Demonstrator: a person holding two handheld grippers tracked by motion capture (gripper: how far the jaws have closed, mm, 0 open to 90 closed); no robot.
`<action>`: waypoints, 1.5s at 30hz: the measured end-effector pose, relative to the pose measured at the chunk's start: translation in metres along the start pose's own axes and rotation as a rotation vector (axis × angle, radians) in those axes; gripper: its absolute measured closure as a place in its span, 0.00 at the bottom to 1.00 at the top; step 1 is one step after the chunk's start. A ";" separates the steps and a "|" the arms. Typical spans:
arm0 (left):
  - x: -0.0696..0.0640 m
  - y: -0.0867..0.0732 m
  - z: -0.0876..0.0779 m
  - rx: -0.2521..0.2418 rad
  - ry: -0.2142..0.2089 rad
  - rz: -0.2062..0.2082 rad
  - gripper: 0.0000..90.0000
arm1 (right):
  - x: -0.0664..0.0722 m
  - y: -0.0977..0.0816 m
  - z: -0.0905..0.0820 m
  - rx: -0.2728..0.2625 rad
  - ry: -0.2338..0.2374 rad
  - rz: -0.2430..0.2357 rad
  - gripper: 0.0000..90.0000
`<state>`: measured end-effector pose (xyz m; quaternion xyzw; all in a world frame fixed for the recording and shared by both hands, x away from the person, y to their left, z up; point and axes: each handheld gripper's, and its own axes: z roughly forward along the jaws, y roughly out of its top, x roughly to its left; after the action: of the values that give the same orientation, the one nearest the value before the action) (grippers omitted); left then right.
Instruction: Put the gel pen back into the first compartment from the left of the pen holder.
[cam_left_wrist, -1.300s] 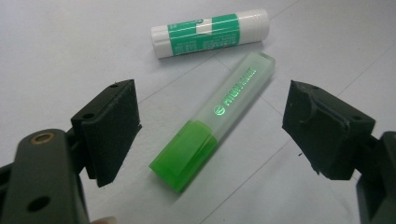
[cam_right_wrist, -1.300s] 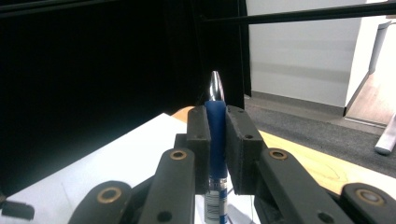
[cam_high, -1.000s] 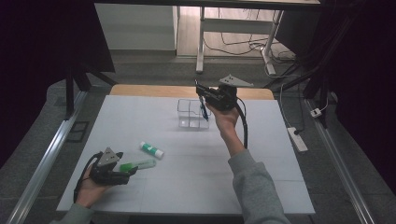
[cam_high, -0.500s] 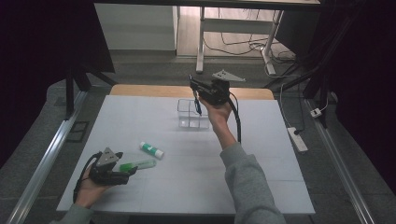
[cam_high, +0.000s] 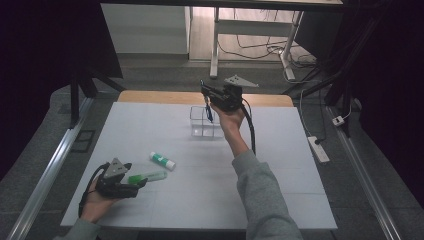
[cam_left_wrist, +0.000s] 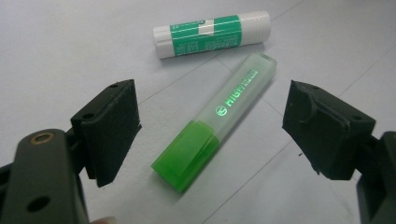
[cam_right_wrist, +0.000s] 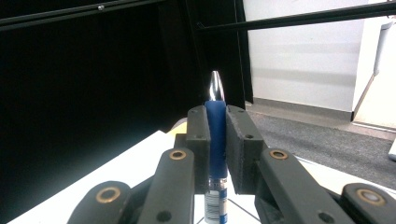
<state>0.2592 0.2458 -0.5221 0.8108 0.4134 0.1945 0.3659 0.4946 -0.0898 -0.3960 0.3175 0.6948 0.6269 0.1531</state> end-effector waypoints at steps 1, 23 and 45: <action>0.000 0.000 0.000 0.001 0.000 0.001 0.20 | 0.000 0.000 0.001 -0.001 -0.001 -0.002 0.88; 0.001 -0.001 0.000 0.005 0.000 0.002 0.20 | -0.004 -0.001 0.037 -0.008 -0.001 0.007 0.88; -0.001 -0.003 0.001 0.011 -0.008 0.009 0.20 | -0.008 -0.009 0.055 -0.016 -0.005 0.021 0.85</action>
<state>0.2580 0.2453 -0.5252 0.8153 0.4093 0.1905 0.3625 0.5321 -0.0528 -0.4152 0.3250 0.6860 0.6332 0.1511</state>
